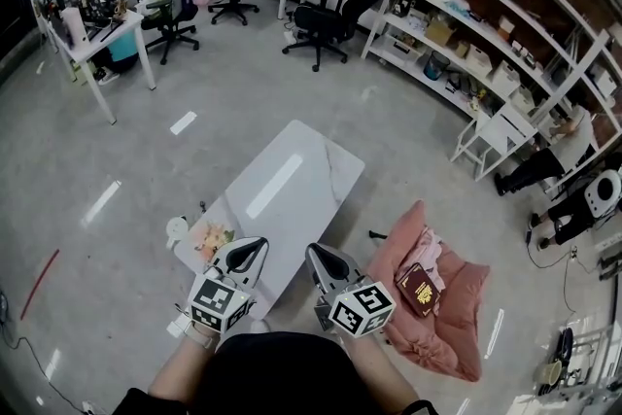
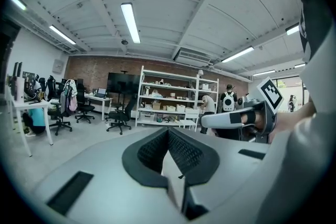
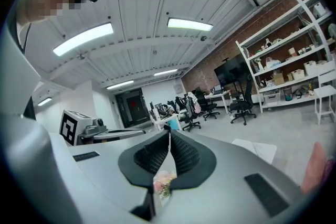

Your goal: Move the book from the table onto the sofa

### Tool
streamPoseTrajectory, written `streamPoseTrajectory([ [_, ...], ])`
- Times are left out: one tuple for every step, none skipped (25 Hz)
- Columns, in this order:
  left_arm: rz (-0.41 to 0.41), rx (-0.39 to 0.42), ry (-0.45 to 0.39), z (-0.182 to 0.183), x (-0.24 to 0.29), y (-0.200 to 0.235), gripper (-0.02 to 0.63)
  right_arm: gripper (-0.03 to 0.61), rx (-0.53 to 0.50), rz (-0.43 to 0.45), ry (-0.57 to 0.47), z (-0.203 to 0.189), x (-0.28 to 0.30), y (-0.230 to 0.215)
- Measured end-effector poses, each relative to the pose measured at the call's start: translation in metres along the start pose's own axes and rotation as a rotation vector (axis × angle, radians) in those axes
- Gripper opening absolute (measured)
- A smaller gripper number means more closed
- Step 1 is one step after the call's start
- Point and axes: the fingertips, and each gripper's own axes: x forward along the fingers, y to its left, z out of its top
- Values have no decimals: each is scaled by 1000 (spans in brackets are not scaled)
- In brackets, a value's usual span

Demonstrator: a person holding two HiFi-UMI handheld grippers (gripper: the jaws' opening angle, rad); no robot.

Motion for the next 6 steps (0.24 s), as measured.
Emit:
streamPoseTrajectory([
  [-4, 0, 2, -2, 0, -2, 14, 32, 6, -2, 0, -2, -1, 0],
  [-8, -3, 0, -4, 0, -2, 14, 32, 6, -4, 1, -4, -2, -1],
  [-11, -7, -3, -6, 0, -2, 14, 32, 5, -6, 2, -7, -2, -1],
  [-13, -13, -7, -7, 0, -2, 14, 32, 3, -6, 3, -9, -2, -1],
  [-14, -17, -11, -9, 0, -2, 14, 32, 1, -5, 3, -11, -2, -1],
  [-14, -22, -15, -10, 1, -2, 14, 32, -1, -5, 3, -13, -2, -1],
])
